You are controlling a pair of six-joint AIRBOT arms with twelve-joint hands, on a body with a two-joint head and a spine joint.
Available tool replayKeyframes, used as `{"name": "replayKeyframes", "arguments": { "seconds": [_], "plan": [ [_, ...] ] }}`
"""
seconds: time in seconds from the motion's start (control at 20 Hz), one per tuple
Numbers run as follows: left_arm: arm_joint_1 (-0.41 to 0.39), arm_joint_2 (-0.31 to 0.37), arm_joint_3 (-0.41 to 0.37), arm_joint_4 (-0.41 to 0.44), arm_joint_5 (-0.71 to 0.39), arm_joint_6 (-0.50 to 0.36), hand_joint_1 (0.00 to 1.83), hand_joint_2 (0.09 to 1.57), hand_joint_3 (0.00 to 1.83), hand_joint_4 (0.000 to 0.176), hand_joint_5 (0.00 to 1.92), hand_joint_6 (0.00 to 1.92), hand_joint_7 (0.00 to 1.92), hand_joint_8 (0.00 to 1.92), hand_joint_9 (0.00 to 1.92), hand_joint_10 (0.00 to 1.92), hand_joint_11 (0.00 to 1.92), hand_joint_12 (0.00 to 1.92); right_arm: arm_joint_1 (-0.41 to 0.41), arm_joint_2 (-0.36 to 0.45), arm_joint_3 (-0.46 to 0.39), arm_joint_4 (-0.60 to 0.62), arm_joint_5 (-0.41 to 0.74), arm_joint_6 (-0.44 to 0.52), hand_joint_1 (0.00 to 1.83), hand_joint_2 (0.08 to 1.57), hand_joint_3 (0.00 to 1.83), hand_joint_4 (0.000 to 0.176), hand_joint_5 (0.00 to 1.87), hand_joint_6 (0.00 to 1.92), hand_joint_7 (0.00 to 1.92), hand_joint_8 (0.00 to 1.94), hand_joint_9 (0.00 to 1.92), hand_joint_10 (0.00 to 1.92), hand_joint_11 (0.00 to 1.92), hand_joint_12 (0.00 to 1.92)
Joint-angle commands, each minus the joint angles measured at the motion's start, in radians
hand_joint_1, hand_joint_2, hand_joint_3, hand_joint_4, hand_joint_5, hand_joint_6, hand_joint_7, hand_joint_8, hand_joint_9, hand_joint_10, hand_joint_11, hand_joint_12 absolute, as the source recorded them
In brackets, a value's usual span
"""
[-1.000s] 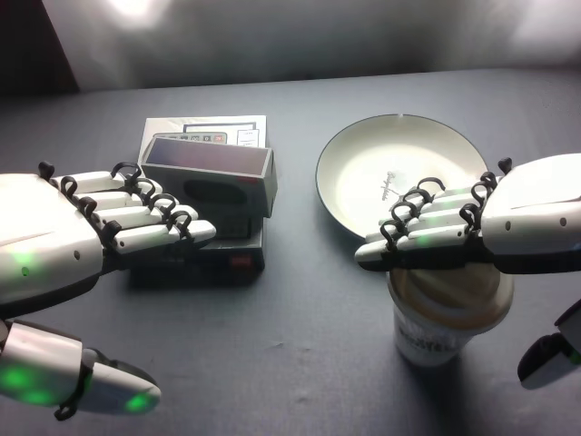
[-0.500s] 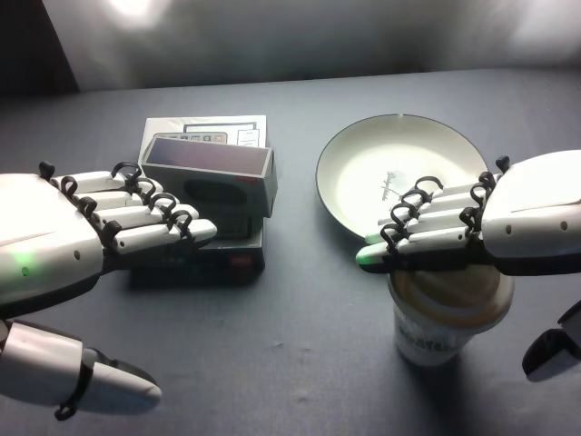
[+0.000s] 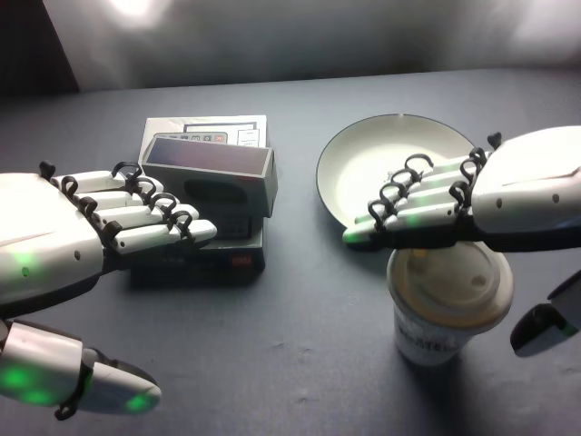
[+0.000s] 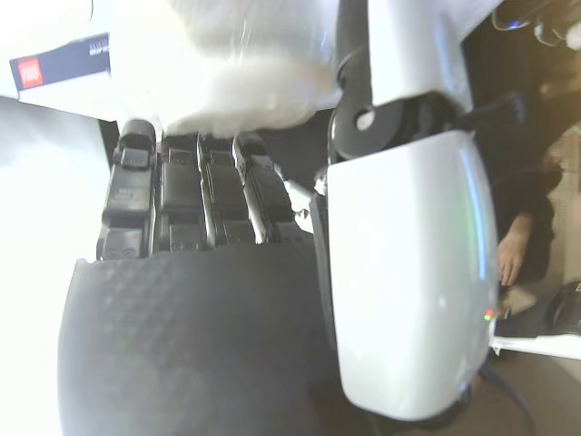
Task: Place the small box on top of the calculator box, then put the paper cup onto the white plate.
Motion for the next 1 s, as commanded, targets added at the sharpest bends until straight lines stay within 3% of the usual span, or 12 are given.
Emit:
{"name": "replayKeyframes", "arguments": {
  "seconds": [0.0,0.15,0.25,0.4,0.55,0.65,0.95],
  "plan": [
    [-0.014,0.013,0.001,-0.021,-0.089,0.001,0.11,1.03,0.0,0.0,0.06,0.0,0.1,0.0,0.11,0.0,0.0,0.24,0.017,0.011,-0.002,0.04,0.016,0.006,1.24,0.9,0.01,0.0,0.0,0.0,0.0,0.0,0.0,0.0,0.0,0.0],
    [-0.018,0.012,0.001,-0.02,-0.08,0.002,0.12,1.04,0.0,0.0,0.07,0.0,0.11,0.0,0.12,0.0,0.0,0.27,0.007,0.007,-0.001,0.04,0.0,0.002,1.23,0.9,0.01,0.0,0.0,0.0,0.0,0.0,0.0,0.0,0.0,0.0],
    [-0.019,0.013,0.001,-0.019,-0.079,0.003,0.12,1.04,0.0,0.0,0.05,0.0,0.09,0.0,0.1,0.0,0.0,0.18,-0.006,-0.007,-0.001,0.04,-0.012,-0.016,1.22,0.9,0.01,0.0,0.0,0.0,0.0,0.0,0.0,0.0,0.0,0.0],
    [-0.025,0.013,0.001,-0.015,-0.072,0.003,0.13,1.04,0.0,0.0,0.05,0.0,0.1,0.0,0.11,0.0,0.0,0.25,-0.024,-0.025,0.001,0.04,-0.022,-0.039,1.2,0.9,0.0,0.0,0.0,0.0,0.0,0.0,0.0,0.0,0.0,0.0],
    [-0.029,0.013,0.002,-0.013,-0.069,0.003,0.1,1.05,0.0,0.0,0.02,0.0,0.05,0.0,0.07,0.0,0.0,0.14,-0.045,-0.045,0.03,0.041,-0.031,-0.04,1.21,0.91,0.01,0.0,0.0,0.0,0.0,0.0,0.0,0.0,0.0,0.0],
    [-0.03,0.013,0.002,-0.012,-0.069,0.003,0.11,1.04,0.0,0.0,0.06,0.0,0.1,0.0,0.11,0.0,0.0,0.21,-0.057,-0.053,0.043,0.056,-0.031,-0.04,1.21,0.91,0.0,0.0,0.0,0.0,0.0,0.0,0.0,0.0,0.0,0.0],
    [-0.033,0.013,0.003,-0.009,-0.067,0.003,0.09,1.05,0.0,0.0,0.03,0.0,0.07,0.0,0.08,0.0,0.0,0.11,-0.067,-0.053,0.043,0.056,-0.027,-0.042,1.19,0.92,0.0,0.0,0.0,0.0,0.0,0.0,0.0,0.0,0.0,0.0]
  ]
}}
